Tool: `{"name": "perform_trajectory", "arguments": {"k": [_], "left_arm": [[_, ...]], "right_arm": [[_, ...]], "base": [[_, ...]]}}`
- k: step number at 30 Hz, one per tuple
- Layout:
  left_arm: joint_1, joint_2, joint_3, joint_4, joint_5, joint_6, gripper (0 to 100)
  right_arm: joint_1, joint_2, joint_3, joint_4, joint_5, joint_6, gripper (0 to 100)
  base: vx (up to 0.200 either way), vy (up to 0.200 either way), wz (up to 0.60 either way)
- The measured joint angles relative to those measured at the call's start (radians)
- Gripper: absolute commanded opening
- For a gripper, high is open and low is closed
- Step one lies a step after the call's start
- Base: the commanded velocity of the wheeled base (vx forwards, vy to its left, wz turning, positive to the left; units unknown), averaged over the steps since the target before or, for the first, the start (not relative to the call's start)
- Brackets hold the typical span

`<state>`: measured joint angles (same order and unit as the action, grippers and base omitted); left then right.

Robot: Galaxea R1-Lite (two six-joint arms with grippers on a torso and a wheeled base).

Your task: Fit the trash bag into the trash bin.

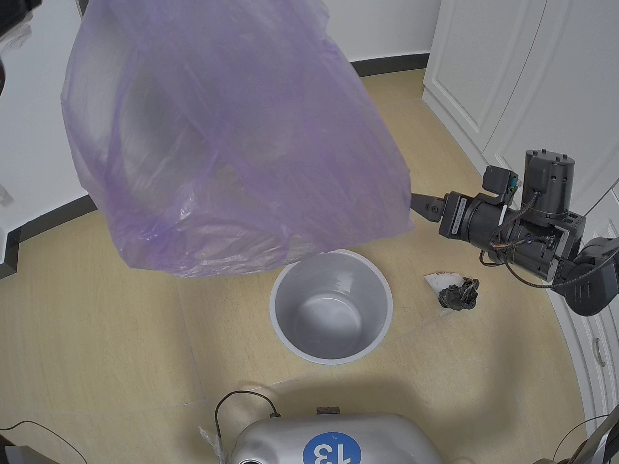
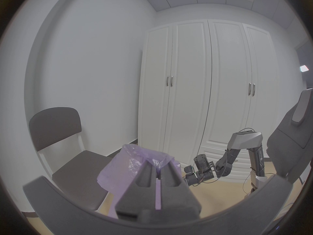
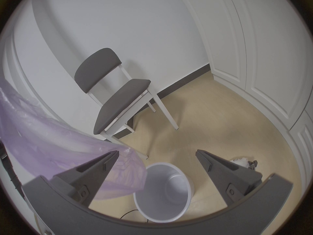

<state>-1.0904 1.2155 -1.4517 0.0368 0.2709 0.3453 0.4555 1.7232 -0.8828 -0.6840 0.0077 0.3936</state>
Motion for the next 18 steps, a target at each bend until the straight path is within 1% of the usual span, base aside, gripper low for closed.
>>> {"name": "perform_trajectory", "arguments": {"k": [5, 9, 12, 14, 18], "left_arm": [[-0.003, -0.001, 0.000, -0.001, -0.005, 0.000, 0], [-0.003, 0.000, -0.004, -0.005, -0.006, 0.000, 0], [-0.003, 0.003, -0.007, -0.006, -0.006, 0.000, 0], [-0.003, 0.004, -0.009, -0.007, -0.006, 0.000, 0], [-0.003, 0.007, -0.013, -0.008, -0.006, 0.000, 0]], "right_arm": [[-0.015, 0.014, -0.041, 0.010, 0.014, 0.000, 100], [-0.010, 0.019, -0.027, 0.021, 0.037, 0.003, 100], [0.002, 0.019, -0.015, 0.023, 0.086, 0.042, 100], [0.005, 0.018, -0.009, 0.024, 0.129, 0.090, 100], [0.009, 0.011, 0.000, 0.024, 0.249, 0.206, 100]], "base": [[0.000, 0.000, 0.00], [0.000, 0.000, 0.00], [0.000, 0.000, 0.00], [0.000, 0.000, 0.00], [0.000, 0.000, 0.00]]}}
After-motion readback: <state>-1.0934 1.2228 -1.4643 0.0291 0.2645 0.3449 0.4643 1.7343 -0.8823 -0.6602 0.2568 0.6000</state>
